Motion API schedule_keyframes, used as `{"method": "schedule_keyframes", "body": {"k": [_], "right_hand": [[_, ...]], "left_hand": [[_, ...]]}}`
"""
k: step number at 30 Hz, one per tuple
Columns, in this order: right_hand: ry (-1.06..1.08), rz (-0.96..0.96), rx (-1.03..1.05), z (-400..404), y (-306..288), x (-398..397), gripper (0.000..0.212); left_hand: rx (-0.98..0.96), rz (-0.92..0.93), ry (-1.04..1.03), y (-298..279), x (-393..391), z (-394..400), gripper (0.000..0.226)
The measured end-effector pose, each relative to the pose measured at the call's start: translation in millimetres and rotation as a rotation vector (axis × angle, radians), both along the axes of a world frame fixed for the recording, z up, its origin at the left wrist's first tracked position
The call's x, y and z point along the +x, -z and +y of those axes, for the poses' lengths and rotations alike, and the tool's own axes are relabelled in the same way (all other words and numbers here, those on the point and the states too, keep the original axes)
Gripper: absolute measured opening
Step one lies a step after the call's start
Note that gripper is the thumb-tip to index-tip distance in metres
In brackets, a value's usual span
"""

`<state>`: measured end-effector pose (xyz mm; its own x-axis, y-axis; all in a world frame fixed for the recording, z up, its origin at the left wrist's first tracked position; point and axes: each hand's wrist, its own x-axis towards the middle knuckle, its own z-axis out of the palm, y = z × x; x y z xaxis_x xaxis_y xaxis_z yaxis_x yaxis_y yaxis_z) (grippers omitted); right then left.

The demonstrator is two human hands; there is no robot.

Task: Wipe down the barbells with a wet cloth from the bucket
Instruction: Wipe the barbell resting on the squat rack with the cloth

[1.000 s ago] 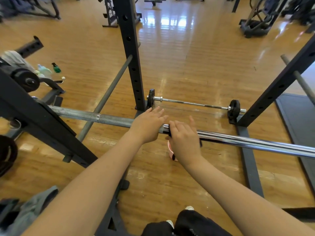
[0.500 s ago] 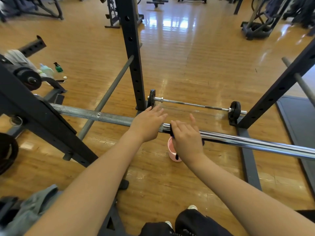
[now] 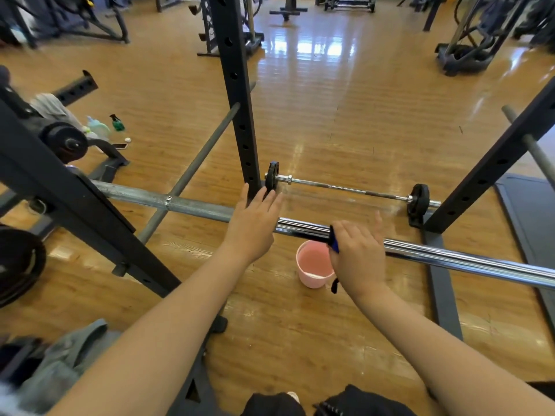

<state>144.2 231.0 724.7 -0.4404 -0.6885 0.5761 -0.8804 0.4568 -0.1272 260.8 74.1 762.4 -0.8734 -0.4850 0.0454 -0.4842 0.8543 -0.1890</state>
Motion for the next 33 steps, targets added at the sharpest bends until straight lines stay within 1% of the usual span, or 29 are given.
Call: {"method": "schedule_keyframes", "body": {"k": [3, 4, 6, 10, 13, 16, 19, 24, 26, 28, 31, 33], "right_hand": [[-0.099, 0.037, 0.086, -30, -2, 13, 0.027], [-0.128, 0.054, 0.11, -35, -1, 14, 0.027], [-0.167, 0.062, 0.124, -33, -1, 9, 0.033], [-0.137, 0.008, 0.099, 10, -2, -16, 0.04], [-0.075, -0.003, 0.048, 55, -1, -42, 0.038], [-0.002, -0.048, 0.093, 99, -4, -65, 0.042], [-0.015, -0.052, 0.152, 102, -3, -68, 0.052], [-0.099, -0.042, 0.153, 69, -4, -51, 0.057], [-0.133, -0.045, 0.181, 77, -5, -54, 0.06], [-0.12, -0.062, 0.189, 99, -4, -65, 0.063], [-0.037, -0.095, 0.129, 128, -3, -76, 0.056], [-0.001, -0.11, 0.086, 124, -1, -75, 0.048]], "left_hand": [[0.042, 0.07, -0.051, 4, -7, 6, 0.065], [0.058, 0.098, -0.066, 5, -8, 6, 0.059], [0.067, 0.154, -0.08, 8, -8, 6, 0.052], [0.041, 0.221, -0.087, 16, -8, 6, 0.049], [0.01, 0.278, -0.111, 23, -9, 8, 0.048], [0.027, 0.309, -0.14, 26, -8, 18, 0.041], [0.071, 0.299, -0.175, 24, -10, 23, 0.036], [0.076, 0.272, -0.22, 17, -13, 28, 0.041], [0.076, 0.262, -0.216, 16, -11, 28, 0.042], [0.072, 0.251, -0.211, 15, -12, 27, 0.044], [0.069, 0.274, -0.198, 14, -12, 27, 0.046], [0.065, 0.294, -0.181, 13, -12, 27, 0.046]]}}
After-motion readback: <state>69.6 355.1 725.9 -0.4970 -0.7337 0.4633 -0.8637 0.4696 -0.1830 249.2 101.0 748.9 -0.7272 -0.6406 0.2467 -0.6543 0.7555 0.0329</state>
